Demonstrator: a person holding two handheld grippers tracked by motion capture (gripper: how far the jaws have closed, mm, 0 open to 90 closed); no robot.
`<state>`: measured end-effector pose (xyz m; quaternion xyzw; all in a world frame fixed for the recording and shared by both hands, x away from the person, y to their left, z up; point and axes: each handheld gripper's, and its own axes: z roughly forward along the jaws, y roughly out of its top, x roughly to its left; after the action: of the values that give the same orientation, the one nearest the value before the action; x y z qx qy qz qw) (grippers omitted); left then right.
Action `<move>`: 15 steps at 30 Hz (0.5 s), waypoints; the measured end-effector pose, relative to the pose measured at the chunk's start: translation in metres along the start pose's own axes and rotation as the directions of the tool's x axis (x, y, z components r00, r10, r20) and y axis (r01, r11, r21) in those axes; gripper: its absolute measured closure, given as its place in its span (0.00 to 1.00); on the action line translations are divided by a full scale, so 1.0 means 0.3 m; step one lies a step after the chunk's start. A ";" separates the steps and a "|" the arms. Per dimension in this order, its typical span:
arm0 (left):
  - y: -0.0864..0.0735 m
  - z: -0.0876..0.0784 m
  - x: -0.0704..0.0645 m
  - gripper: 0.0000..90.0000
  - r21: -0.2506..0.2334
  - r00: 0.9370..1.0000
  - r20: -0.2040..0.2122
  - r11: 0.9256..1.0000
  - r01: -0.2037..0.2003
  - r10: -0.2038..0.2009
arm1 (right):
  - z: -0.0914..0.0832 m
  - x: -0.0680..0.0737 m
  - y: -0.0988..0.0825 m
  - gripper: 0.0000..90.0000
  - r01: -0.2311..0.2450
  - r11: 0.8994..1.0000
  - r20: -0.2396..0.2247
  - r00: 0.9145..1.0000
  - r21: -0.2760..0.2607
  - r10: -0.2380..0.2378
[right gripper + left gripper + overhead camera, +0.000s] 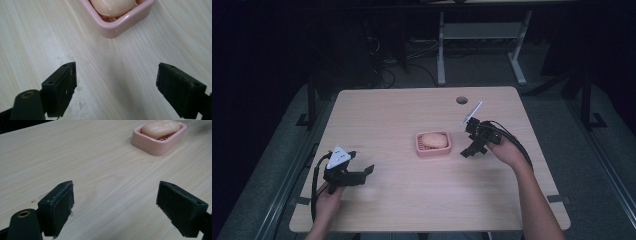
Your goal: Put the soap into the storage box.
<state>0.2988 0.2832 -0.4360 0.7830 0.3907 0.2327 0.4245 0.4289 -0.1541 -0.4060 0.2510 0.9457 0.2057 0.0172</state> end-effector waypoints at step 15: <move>0.000 -0.001 -0.001 0.16 -0.004 1.000 -0.002 1.000 0.002 -0.002 | 0.001 0.018 -0.032 0.18 -0.005 1.000 -0.013 1.000 -0.001 0.005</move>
<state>0.2985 0.2831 -0.4358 0.7816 0.3914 0.2338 0.4257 0.4197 -0.1591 -0.4097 0.2518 0.9451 0.2079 0.0109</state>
